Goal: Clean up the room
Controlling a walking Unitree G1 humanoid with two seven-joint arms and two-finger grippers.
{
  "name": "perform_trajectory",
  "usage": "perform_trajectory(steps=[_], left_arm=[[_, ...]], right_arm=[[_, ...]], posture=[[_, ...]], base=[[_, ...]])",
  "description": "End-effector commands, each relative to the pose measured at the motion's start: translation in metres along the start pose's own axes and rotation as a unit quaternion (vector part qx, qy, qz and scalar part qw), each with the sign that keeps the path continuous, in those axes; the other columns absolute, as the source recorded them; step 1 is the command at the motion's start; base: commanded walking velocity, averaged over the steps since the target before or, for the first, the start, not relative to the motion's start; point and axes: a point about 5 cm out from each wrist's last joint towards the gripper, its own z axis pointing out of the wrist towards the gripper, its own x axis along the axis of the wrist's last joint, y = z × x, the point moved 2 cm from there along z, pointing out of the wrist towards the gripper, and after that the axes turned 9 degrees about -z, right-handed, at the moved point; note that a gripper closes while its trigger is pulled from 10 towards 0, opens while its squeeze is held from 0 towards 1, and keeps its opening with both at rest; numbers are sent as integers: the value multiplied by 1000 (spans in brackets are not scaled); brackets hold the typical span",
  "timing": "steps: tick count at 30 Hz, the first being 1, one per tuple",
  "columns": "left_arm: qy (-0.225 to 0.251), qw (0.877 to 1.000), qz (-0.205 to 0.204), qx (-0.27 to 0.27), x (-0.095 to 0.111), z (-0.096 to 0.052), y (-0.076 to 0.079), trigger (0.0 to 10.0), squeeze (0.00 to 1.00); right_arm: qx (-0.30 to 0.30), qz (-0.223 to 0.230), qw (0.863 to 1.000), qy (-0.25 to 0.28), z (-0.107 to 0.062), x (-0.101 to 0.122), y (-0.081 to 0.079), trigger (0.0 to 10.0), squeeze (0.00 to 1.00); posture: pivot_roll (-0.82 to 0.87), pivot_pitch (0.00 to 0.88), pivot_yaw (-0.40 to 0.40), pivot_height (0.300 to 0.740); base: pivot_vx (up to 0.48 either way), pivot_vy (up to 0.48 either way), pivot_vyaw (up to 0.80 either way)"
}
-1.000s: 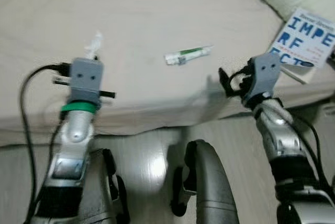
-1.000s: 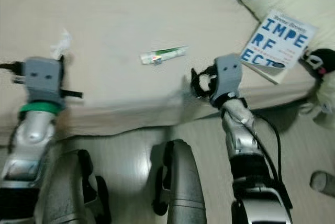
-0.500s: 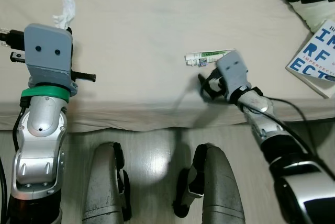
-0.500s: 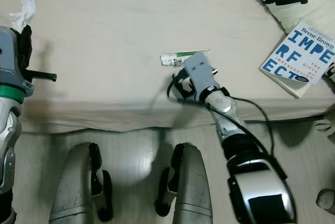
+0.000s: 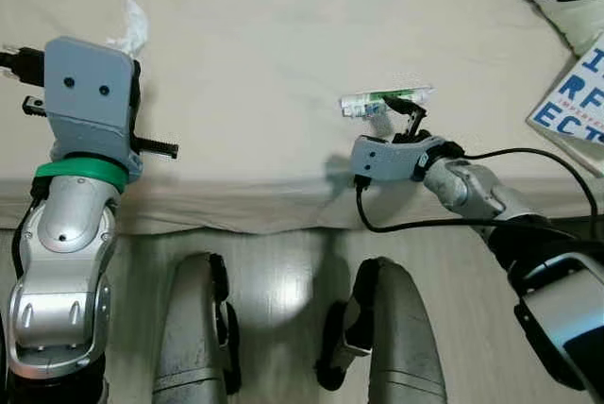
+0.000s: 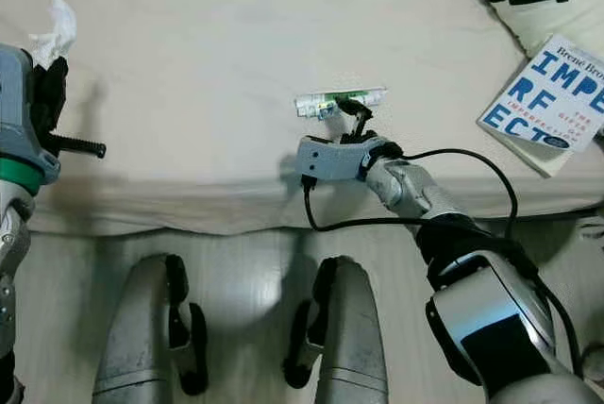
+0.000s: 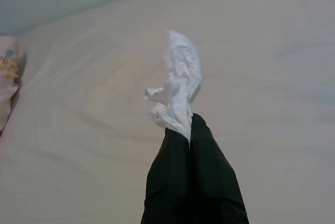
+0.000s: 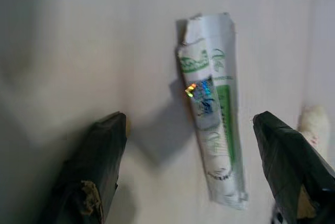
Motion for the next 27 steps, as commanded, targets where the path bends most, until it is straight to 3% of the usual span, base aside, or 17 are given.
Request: perform_trajectory(steps=[1, 10, 19, 20, 21, 23, 24, 27], left_arm=[[-8, 1000, 1, -12, 3, -4, 1, 10000, 0], [-25, 999, 3, -22, 7, -8, 2, 10000, 0], [-33, 999, 7, -22, 12, -10, 0, 10000, 0], [-36, 999, 9, -21, 13, -11, -1, 10000, 0], [-37, 999, 9, -21, 14, -12, -2, 10000, 0], [-38, 999, 10, -21, 14, -12, -2, 10000, 0], [-39, 999, 10, -21, 14, -13, -2, 10000, 0], [-41, 999, 10, -21, 14, -13, -2, 10000, 0]], right_arm=[[17, -57, 995, -74, -10, -26, -18, 10000, 0], [-27, -134, 984, -112, -12, -39, -7, 10000, 0], [-35, -157, 981, -108, -12, -36, -9, 10000, 0], [-51, -166, 979, -107, -11, -35, -5, 8588, 0], [-57, -171, 978, -106, -10, -34, -4, 8235, 0], [-60, -174, 977, -106, -10, -34, -3, 8235, 0], [-67, -176, 976, -107, -9, -34, 0, 7490, 0], [-82, -186, 973, -110, -8, -34, 6, 7529, 0]], posture=[[293, 585, -2, 580], [306, 618, 14, 580], [329, 646, 18, 580], [339, 657, 17, 580], [341, 659, 18, 580], [341, 659, 18, 580], [343, 661, 17, 580], [344, 665, 17, 580]], base=[[0, 0, 0], [0, 0, 0], [0, 0, 0], [0, 0, 0], [0, 0, 0], [0, 0, 0], [0, 0, 0], [0, 0, 0]])
